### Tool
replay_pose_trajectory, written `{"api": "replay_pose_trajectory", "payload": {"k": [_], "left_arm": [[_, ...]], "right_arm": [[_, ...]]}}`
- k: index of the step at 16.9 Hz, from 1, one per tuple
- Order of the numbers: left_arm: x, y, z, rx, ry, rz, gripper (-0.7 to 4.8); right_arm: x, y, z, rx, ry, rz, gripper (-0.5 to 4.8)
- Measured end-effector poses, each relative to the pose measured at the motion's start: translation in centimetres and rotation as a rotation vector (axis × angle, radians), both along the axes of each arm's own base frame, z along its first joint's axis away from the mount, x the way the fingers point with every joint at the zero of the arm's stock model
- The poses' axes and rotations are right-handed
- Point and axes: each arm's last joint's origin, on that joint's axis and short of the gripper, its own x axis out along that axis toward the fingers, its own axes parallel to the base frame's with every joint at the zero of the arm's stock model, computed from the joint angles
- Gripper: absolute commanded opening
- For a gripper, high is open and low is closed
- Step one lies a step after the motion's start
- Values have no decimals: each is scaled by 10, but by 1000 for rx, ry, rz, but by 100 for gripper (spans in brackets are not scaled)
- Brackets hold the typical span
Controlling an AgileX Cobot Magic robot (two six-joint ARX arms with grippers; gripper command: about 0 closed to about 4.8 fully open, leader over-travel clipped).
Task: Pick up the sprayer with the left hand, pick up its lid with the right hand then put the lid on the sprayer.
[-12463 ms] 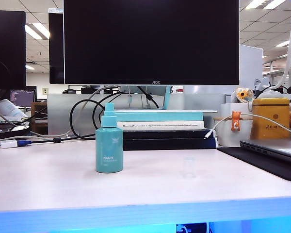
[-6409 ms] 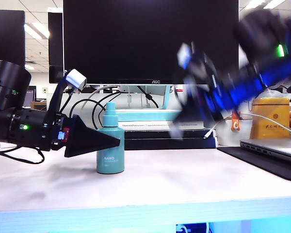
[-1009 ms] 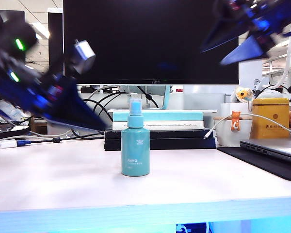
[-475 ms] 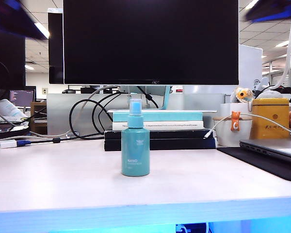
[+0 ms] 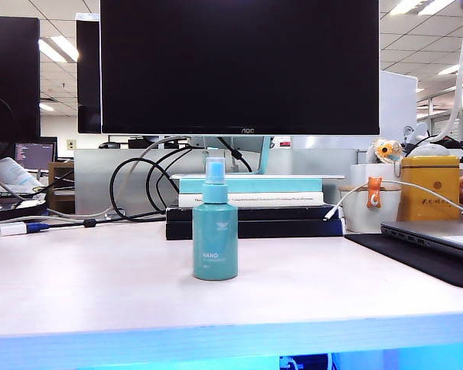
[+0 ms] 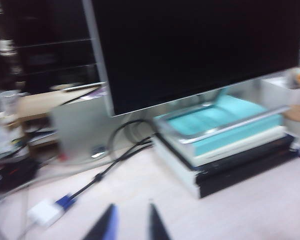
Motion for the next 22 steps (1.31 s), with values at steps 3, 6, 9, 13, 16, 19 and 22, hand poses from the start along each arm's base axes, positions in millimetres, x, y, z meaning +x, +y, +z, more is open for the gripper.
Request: {"api": "replay_pose_trajectory", "payload": {"k": [3, 6, 9, 13, 16, 19, 22], "left_arm": [[-10, -4, -17, -18, 55, 162, 88], [-16, -14, -32, -19, 47, 156, 89], [-26, -15, -51, -36, 33, 149, 89], [-35, -15, -57, -52, -54, 149, 88], [-35, -14, -80, -73, 59, 188, 88], [-34, -11, -88, -65, 128, 262, 89], [-34, -12, -88, -65, 127, 251, 88]], "right_arm": [[0, 0, -20, -4, 82, -15, -5], [-5, -1, -25, 0, 68, -24, -5], [-22, -5, -23, 22, -32, -57, -5], [-23, -11, -36, -36, 100, -117, -5], [-22, -12, -44, -53, 178, -125, -5], [-25, -13, -84, -44, 329, -160, -5], [-26, -13, -82, -31, 311, -158, -5]]}}
